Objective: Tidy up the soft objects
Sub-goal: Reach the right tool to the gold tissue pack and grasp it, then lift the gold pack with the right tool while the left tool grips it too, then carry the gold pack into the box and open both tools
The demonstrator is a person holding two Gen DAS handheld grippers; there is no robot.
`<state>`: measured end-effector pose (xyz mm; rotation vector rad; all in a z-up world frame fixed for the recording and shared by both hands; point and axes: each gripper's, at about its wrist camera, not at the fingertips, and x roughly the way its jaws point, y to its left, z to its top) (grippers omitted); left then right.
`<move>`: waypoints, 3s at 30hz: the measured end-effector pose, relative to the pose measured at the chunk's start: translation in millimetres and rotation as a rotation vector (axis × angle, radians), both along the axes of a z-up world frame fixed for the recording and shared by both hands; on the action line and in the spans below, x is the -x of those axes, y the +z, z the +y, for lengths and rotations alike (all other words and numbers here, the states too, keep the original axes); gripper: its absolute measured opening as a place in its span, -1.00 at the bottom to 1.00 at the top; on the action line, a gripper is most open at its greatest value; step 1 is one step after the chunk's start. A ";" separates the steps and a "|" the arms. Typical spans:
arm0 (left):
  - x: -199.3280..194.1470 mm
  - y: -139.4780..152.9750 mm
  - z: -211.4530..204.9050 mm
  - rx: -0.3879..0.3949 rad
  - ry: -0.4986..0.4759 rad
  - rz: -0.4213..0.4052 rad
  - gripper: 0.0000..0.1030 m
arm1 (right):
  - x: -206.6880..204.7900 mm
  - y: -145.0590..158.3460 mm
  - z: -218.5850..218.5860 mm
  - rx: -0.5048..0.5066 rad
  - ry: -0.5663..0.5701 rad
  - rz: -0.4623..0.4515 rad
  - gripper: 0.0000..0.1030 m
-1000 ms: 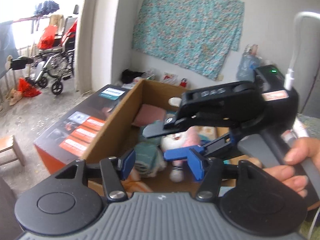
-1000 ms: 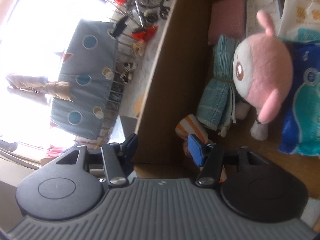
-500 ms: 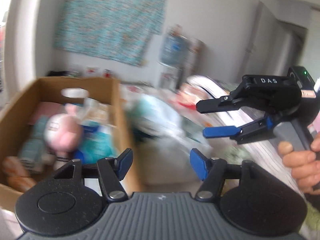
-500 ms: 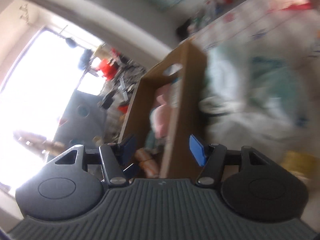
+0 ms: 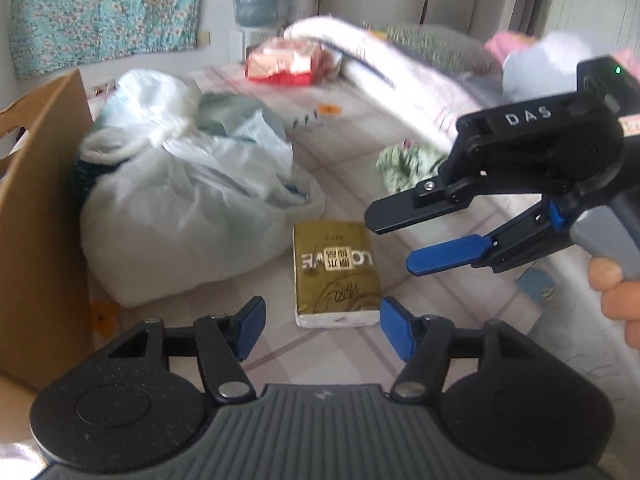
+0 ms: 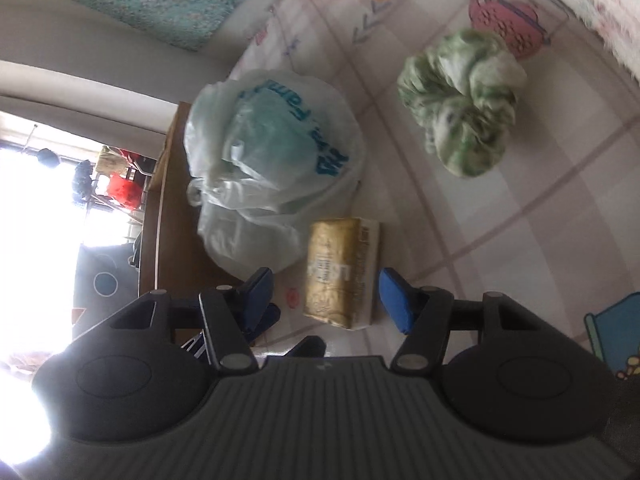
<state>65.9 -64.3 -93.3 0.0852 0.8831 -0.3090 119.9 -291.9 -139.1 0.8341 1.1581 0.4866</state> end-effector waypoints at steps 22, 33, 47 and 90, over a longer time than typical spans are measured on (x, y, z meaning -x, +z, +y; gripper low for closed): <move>-29.1 -6.1 -20.6 0.055 0.005 0.109 0.38 | -20.7 -10.0 8.3 -0.015 0.044 0.047 -0.13; -27.4 -8.8 -22.4 -0.009 0.037 0.065 0.07 | -16.1 -14.4 11.9 -0.029 0.051 0.055 -0.28; -7.7 9.7 -20.7 -0.002 0.009 -0.033 0.07 | -7.4 -1.3 16.0 -0.006 0.049 0.039 -0.27; 47.0 141.0 178.7 0.028 0.502 -0.339 0.06 | -35.2 152.4 250.8 -0.032 0.496 -0.331 -0.23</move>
